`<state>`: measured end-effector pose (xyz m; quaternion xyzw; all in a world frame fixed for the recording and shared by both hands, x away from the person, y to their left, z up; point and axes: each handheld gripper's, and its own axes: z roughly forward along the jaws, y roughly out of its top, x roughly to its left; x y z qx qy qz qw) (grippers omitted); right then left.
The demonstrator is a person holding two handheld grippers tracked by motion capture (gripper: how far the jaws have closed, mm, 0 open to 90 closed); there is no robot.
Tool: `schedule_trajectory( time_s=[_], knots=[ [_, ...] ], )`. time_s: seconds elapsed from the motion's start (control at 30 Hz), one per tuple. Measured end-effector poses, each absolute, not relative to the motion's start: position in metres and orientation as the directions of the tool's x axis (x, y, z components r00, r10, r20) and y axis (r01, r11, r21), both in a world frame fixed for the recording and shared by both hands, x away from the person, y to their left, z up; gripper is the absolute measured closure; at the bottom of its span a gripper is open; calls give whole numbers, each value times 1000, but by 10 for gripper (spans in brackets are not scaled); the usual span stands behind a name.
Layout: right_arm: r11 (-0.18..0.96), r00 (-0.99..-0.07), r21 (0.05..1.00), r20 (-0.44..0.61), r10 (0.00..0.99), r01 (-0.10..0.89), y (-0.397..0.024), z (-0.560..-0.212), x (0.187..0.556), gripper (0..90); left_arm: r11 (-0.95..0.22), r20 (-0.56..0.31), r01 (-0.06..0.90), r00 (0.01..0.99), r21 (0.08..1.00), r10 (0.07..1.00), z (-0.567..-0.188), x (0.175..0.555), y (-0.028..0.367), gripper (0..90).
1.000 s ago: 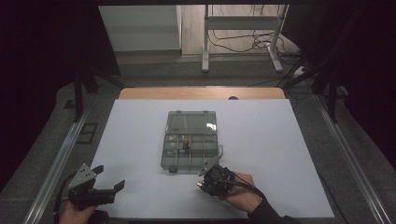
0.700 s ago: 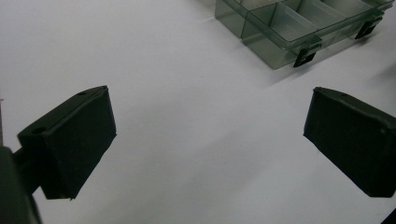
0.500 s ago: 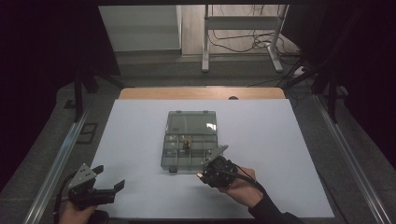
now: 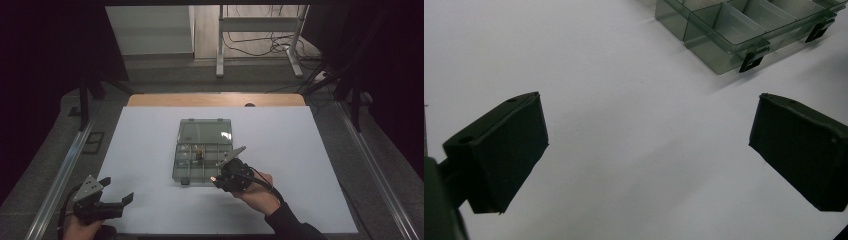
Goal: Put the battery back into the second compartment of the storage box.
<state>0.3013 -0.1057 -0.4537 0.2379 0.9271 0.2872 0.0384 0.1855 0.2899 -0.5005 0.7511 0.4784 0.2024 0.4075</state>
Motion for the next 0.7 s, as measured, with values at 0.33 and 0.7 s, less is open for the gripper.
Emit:
schedule_trajectory(
  time_s=[0.33,0.7],
  knots=[
    [699,-869,563,73,489,440,-98,-447,319,776,-204,-92,555,458,806,884,-501,186,291,26],
    [681,-859,578,70,508,450,-86,-440,338,775,-202,-94,555,458,807,884,-501,186,291,26]
  ],
)
